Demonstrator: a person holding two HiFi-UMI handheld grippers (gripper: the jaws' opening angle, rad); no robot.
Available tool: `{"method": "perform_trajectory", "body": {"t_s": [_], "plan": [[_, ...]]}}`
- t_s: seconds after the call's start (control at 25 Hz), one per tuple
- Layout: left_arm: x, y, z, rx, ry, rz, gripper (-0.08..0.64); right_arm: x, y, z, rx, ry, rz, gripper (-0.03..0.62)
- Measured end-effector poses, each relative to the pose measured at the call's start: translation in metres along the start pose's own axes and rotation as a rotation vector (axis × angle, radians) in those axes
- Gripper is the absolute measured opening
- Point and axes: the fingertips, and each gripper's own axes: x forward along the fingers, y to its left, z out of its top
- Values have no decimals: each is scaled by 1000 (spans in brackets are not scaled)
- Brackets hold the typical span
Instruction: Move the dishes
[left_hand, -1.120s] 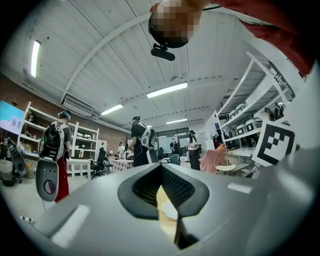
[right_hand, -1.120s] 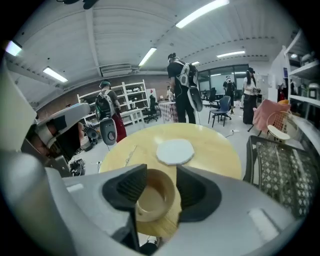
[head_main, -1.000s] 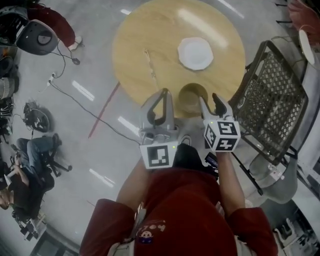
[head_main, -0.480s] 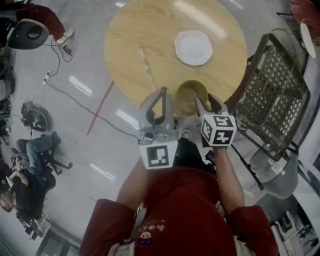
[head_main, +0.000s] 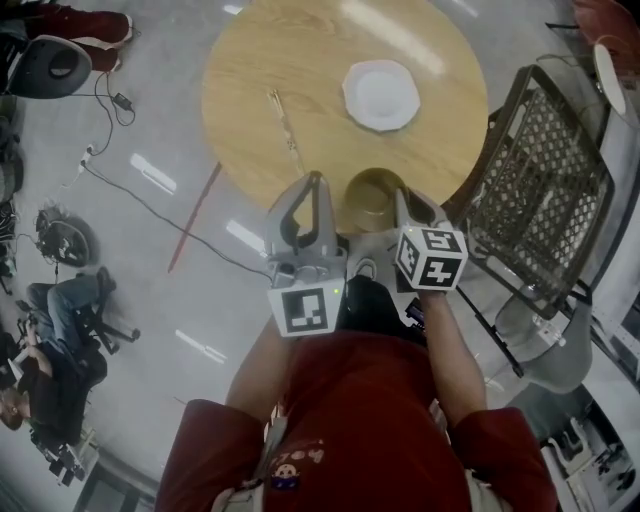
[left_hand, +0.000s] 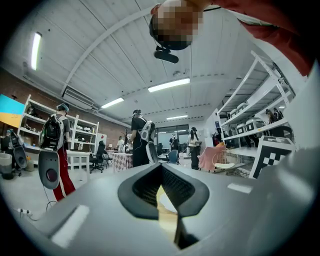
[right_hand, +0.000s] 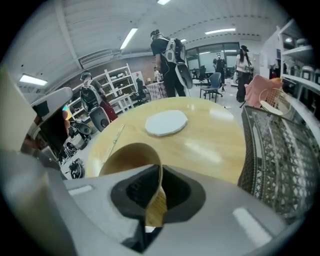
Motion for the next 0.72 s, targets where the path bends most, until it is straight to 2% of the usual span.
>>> {"method": "perform_trajectory", "body": {"t_s": [0.4,0.72], "plan": [[-1,2,11,0,-21,-21,6,-12,9,13,56,-38,11,17],[4,0,33,-9,-66,-62,6,-31,15,41,71,-109,-9,17]]}}
